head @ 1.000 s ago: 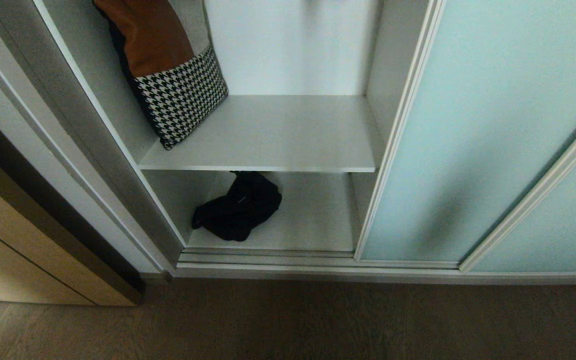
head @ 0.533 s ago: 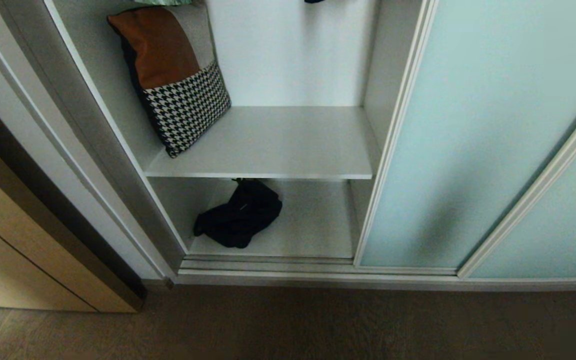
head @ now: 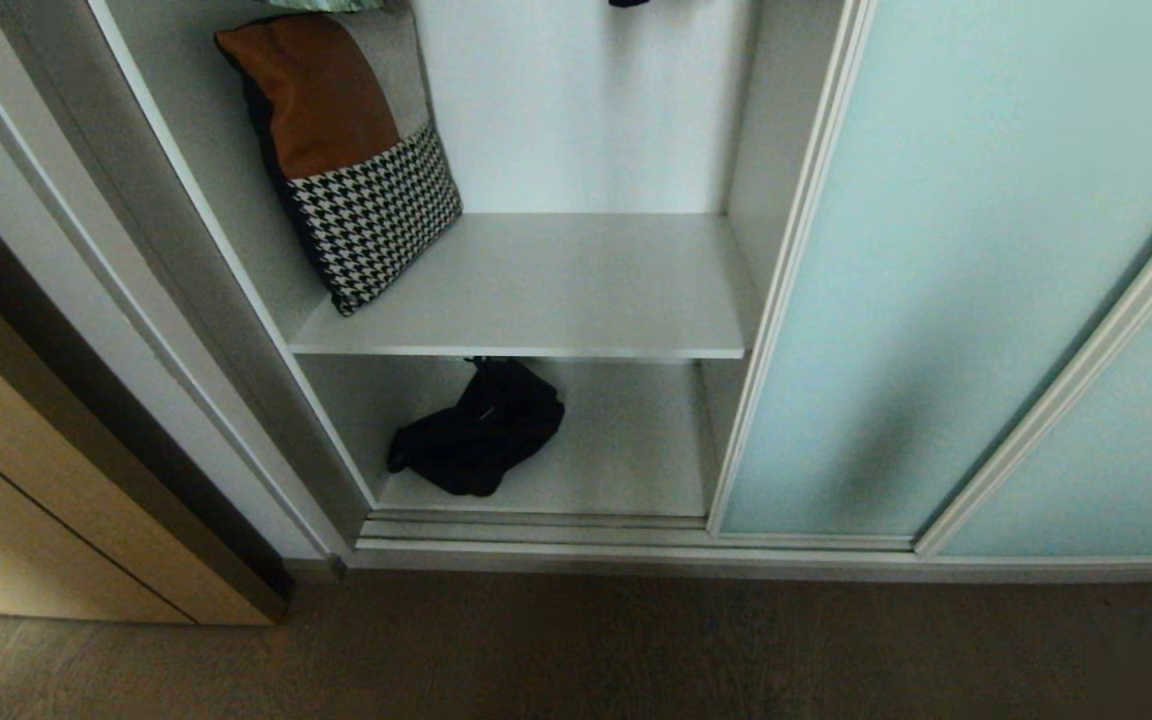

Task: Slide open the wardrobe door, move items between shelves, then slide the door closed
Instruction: Close the door

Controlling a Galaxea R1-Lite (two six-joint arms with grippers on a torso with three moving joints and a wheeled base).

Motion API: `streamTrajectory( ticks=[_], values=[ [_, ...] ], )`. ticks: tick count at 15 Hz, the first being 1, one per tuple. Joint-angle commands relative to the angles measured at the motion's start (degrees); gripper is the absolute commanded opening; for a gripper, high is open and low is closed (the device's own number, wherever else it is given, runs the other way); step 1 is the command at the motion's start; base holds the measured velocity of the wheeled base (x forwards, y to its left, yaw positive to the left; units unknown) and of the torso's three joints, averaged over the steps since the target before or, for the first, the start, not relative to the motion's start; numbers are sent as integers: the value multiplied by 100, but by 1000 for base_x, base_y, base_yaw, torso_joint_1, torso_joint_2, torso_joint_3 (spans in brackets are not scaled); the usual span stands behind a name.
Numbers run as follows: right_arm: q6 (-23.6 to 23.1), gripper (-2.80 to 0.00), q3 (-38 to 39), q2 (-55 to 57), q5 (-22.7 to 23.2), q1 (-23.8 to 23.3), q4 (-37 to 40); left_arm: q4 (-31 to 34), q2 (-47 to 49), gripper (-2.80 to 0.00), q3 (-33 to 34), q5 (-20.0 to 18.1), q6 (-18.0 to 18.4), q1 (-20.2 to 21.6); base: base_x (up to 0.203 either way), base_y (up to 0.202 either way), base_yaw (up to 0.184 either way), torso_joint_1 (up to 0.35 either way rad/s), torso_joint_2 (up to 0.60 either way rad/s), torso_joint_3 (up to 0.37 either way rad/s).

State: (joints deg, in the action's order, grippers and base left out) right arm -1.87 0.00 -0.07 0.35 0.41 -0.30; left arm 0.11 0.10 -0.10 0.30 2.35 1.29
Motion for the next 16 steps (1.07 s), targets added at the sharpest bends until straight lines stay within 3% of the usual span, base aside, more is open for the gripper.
streamTrajectory(
  ticks=[1, 16],
  values=[
    [0, -280, 0, -10, 0, 2, -5, -2, 17, -280, 1, 5, -6, 3, 0, 0, 0, 0, 0, 0],
    [2, -280, 0, -10, 0, 2, -5, -11, 14, -280, 1, -30, -59, 3, 0, 0, 0, 0, 0, 0]
  ],
)
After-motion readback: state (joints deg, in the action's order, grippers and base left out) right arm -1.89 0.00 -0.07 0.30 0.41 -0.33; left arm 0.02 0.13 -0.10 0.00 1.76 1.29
